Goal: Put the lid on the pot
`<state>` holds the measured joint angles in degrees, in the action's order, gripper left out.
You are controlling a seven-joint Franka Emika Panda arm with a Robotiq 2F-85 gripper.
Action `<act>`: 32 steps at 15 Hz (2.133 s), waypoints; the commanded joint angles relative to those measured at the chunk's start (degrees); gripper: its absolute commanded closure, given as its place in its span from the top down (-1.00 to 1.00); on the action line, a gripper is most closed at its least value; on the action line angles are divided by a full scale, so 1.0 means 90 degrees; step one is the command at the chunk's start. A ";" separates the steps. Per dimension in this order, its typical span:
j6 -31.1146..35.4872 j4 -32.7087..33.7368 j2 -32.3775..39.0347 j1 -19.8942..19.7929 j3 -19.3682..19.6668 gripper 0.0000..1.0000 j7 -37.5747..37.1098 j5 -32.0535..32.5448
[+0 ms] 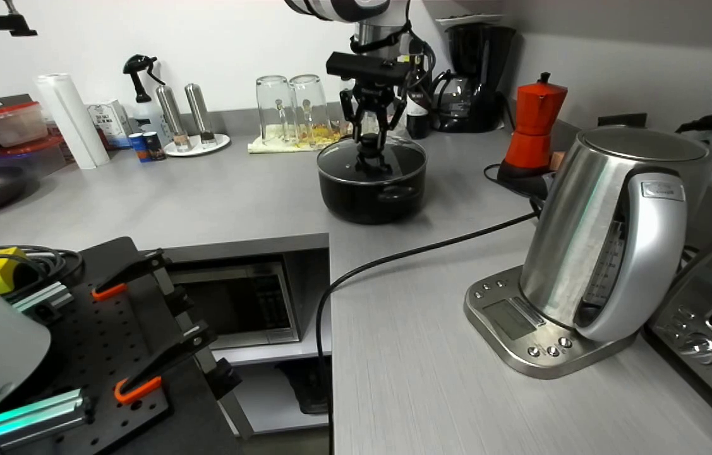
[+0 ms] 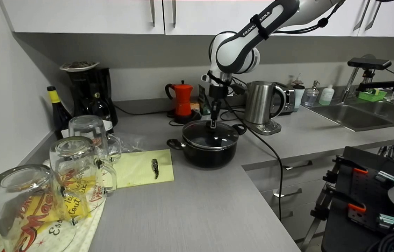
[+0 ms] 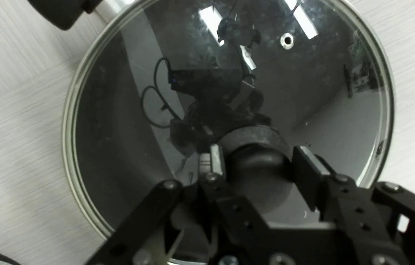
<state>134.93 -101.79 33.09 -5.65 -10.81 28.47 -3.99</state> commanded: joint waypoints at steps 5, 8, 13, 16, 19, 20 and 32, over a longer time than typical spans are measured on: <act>0.0019 -0.0278 -0.0240 -0.0011 -0.0063 -0.51 0.0187 -0.0123; -0.0078 -0.0191 -0.0149 0.0093 -0.0037 -0.51 0.0124 -0.0030; -0.0204 -0.0091 -0.0069 0.0265 0.0025 -0.51 0.0020 0.0122; -0.0246 -0.0069 -0.0059 0.0357 0.0091 -0.51 -0.0058 0.0222; -0.0249 -0.0081 -0.0087 0.0358 0.0137 -0.51 -0.0088 0.0232; -0.0240 -0.0086 -0.0088 0.0348 0.0156 -0.51 -0.0113 0.0226; -0.0117 -0.0152 -0.0139 0.0569 0.0486 -0.51 -0.0743 0.0613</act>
<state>133.92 -102.80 32.63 -2.01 -7.99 24.24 -0.77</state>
